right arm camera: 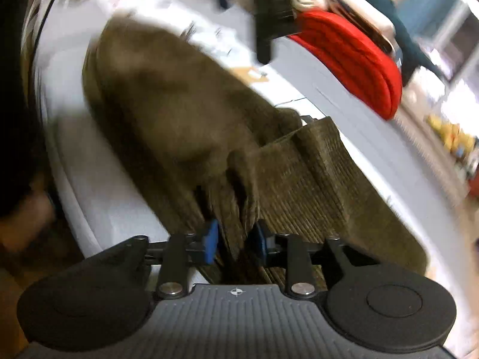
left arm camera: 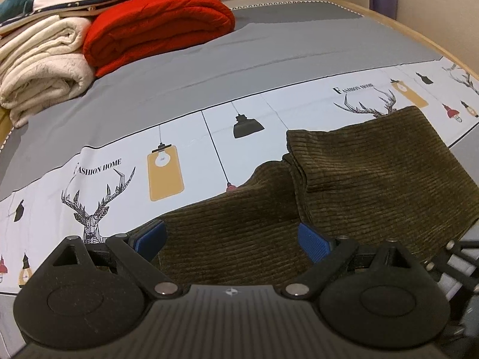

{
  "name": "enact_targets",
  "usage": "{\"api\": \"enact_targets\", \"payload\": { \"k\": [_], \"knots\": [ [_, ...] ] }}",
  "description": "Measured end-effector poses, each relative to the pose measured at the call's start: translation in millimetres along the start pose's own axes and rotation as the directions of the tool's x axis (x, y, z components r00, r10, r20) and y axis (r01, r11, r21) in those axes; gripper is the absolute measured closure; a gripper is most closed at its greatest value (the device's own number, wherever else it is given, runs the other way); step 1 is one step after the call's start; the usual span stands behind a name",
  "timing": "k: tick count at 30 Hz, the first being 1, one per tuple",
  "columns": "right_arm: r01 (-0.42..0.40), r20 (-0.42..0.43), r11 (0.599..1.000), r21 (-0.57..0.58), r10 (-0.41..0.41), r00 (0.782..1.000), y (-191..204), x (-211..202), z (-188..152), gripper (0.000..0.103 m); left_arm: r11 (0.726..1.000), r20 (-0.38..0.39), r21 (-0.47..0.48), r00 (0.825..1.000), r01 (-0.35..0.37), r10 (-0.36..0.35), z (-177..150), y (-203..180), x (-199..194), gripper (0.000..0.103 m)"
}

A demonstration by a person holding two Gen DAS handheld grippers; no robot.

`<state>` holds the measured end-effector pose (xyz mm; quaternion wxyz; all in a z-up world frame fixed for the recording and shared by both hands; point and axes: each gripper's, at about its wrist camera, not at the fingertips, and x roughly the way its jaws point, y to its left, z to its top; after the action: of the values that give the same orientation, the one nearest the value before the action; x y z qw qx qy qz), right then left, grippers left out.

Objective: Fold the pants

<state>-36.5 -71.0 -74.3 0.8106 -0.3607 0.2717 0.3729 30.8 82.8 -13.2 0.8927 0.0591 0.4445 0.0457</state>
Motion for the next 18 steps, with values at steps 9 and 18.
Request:
{"api": "enact_targets", "payload": {
  "k": [9,18],
  "knots": [
    [-0.056,0.023,0.98,0.189,0.053,0.998,-36,8,10,0.058,1.0,-0.009,0.003,1.0,-0.003,0.003,0,-4,1,0.006],
    [-0.165,0.002,0.984,-0.06,0.165,0.986,6,3,8,0.067,1.0,-0.019,0.013,1.0,-0.013,0.013,-1,-4,3,0.006]
  ]
}}
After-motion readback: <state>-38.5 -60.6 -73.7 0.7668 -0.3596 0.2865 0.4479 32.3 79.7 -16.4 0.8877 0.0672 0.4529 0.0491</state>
